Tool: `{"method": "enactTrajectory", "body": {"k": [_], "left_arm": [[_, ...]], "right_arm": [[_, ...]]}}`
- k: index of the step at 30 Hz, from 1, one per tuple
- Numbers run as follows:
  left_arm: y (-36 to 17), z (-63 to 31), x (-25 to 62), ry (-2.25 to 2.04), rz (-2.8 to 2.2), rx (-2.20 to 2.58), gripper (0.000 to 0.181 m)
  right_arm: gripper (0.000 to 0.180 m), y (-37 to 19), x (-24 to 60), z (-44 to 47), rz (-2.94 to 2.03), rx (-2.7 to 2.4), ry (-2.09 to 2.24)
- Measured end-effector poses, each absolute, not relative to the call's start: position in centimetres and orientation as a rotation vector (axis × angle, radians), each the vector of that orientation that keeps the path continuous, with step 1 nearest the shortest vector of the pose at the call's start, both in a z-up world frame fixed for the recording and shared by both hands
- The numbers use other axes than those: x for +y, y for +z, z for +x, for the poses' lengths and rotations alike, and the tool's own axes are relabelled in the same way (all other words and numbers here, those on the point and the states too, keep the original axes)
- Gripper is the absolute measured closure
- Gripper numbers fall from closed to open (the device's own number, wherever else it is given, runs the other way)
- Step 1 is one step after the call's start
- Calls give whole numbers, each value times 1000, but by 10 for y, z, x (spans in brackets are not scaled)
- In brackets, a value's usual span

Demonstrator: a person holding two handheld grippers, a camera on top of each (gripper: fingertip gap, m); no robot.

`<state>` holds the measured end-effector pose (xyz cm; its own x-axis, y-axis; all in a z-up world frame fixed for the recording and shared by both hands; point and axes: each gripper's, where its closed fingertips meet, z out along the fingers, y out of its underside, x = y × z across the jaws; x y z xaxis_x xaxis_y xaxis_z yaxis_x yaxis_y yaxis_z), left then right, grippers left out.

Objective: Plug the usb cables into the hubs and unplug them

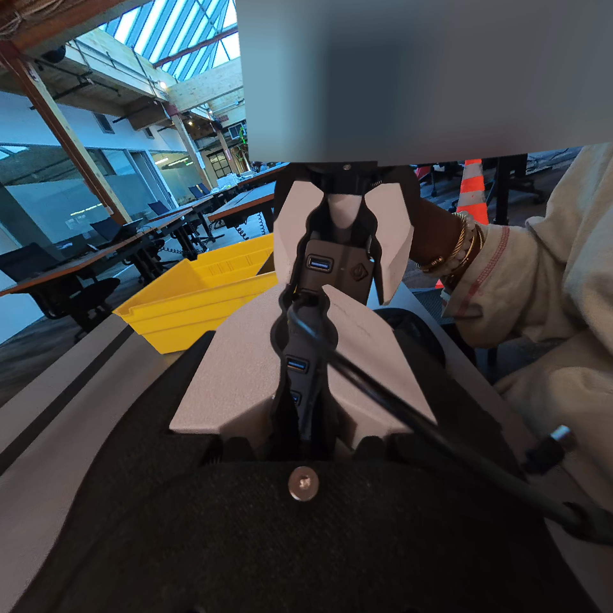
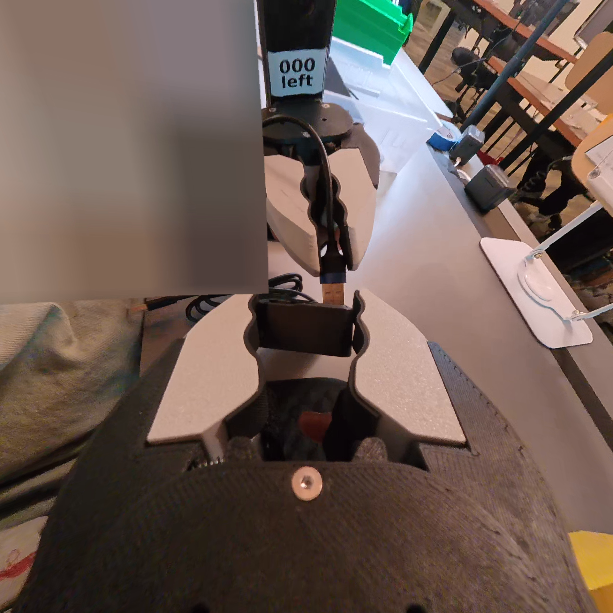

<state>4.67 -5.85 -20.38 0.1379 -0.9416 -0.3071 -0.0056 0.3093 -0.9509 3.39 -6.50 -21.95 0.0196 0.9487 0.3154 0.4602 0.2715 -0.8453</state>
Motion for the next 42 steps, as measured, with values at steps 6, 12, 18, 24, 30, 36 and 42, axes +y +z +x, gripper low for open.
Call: {"method": "enactTrajectory", "body": {"k": [6, 12, 18, 24, 30, 36, 42], "left_arm": [[-208, 50, -58, -1021, -1084, 1213, 166], [-215, 54, -54, -1082, -1131, 1176, 166], [-218, 61, -53, -1052, -1171, 1211, 165], [-218, 61, -53, -1032, -1167, 1189, 165], [-216, 59, -51, -1019, -1134, 1199, 165], [-223, 58, -50, -985, -1153, 1222, 166], [-228, 55, -46, -987, -1197, 1205, 165]], "right_arm": [[124, -224, -63, 31, -1341, -1582, 658], [125, -227, -61, 36, -1345, -1541, 690], [125, -228, -59, 39, -1354, -1508, 704], [125, -226, -60, 37, -1344, -1492, 718], [124, -225, -59, 37, -1356, -1479, 688], [126, -238, -52, 45, -1408, -1478, 496], [127, -242, -50, 42, -1420, -1473, 503]]}}
